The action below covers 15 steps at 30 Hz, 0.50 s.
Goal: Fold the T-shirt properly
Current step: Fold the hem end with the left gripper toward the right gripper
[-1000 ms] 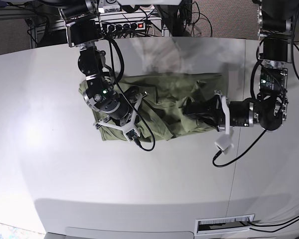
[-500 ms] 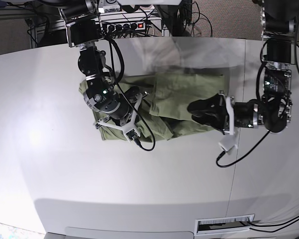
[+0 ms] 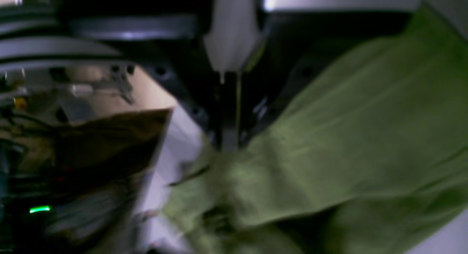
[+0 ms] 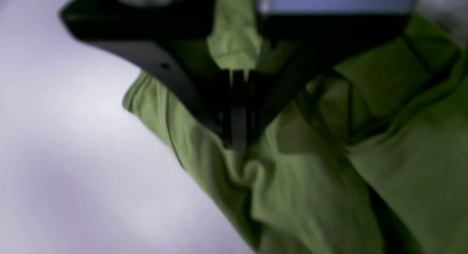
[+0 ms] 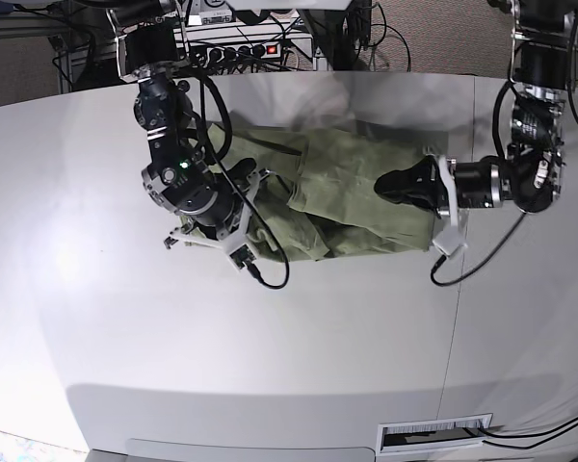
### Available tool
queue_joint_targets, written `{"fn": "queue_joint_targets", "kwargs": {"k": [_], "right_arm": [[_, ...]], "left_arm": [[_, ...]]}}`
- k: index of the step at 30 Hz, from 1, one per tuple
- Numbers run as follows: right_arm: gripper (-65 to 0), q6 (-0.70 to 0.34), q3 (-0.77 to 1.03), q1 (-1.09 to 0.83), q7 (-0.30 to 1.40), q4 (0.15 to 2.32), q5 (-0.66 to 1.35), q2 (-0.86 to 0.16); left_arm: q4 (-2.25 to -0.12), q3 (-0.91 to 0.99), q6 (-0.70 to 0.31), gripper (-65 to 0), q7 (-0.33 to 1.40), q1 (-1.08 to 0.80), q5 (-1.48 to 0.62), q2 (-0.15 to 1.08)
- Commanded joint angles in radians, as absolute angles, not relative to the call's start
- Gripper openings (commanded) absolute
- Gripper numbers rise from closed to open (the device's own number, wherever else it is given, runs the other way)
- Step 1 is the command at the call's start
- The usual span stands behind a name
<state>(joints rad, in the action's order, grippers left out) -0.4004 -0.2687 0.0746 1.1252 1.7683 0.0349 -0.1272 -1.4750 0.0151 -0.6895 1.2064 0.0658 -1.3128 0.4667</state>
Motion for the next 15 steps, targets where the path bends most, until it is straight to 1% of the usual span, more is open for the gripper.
{"fn": "queue_joint_targets", "kwargs": {"k": [1, 4, 8, 10, 13, 15], "right_arm": [[-65.0, -0.399, -0.258, 0.094, 1.133, 1.792, 0.038, -0.128], [-54.1, -0.399, -0.242, 0.093, 1.203, 1.817, 0.038, -0.131], [-53.3, -0.398, -0.224, 0.065, 1.217, 1.868, 0.058, -0.133], [-53.3, -0.398, -0.213, 0.041, 1.221, 1.914, 0.084, -0.133], [-53.3, -0.398, -0.192, -0.005, 1.211, 1.991, 0.094, -0.133], [-53.3, -0.399, -0.175, -0.039, 1.195, 2.032, 0.093, -0.133]], "left_arm": [[-1.489, 0.022, -0.698, -65.0, 1.164, 0.076, -1.312, 0.478], [-1.489, 0.022, -0.698, -65.0, 1.128, 0.069, -1.226, 0.477], [-1.490, 0.022, -0.698, -65.0, 1.119, 0.072, -1.116, 0.477], [-1.490, 0.022, -0.697, -65.0, 1.067, 0.072, -1.009, 0.477], [-1.489, 0.022, -0.623, -65.0, 0.986, 0.071, -0.849, 0.477], [-1.489, 0.013, -0.621, -65.0, 0.971, 0.069, -0.806, 0.478]]}}
